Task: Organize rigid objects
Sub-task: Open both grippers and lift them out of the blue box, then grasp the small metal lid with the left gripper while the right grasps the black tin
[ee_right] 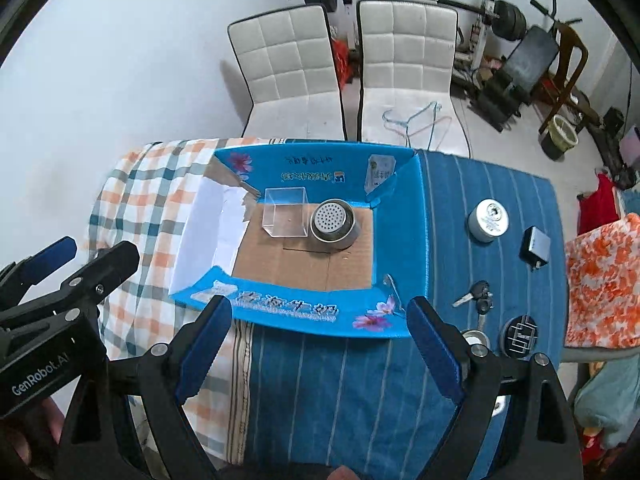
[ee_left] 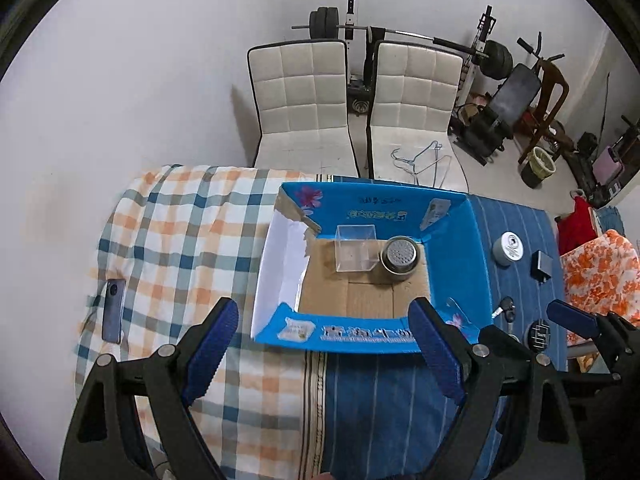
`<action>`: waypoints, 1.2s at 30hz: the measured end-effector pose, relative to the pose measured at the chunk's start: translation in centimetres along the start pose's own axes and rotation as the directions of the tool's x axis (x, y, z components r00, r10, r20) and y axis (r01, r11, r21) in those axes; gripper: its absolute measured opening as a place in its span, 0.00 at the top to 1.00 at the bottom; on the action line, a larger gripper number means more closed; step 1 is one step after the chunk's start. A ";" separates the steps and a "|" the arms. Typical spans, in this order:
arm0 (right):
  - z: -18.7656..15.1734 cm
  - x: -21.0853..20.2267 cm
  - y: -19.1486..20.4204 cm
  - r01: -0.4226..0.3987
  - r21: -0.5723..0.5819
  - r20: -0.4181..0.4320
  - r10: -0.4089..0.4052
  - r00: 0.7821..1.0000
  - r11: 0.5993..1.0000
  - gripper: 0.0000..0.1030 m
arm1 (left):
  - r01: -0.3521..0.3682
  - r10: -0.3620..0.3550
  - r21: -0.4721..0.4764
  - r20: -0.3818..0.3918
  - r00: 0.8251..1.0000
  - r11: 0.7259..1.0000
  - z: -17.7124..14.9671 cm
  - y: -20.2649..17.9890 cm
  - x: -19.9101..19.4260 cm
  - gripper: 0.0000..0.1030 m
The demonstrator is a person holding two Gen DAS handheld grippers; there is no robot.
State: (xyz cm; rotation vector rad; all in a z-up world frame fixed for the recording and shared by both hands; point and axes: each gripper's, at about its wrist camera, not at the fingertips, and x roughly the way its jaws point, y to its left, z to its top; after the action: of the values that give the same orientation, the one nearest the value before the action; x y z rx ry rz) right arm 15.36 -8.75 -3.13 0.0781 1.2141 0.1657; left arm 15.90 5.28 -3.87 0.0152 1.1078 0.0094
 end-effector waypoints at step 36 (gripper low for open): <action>-13.2 11.3 -37.9 0.102 0.587 -0.165 -0.005 0.986 0.803 0.11 | 0.224 -0.139 0.354 -0.250 0.958 0.908 -8.9 -31.6 15.0 0.16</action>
State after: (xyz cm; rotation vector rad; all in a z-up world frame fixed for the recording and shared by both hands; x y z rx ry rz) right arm 10.03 -44.56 -23.79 0.5921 1.3877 -0.2757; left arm 14.69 -25.97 -21.81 0.2639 1.3157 -0.3816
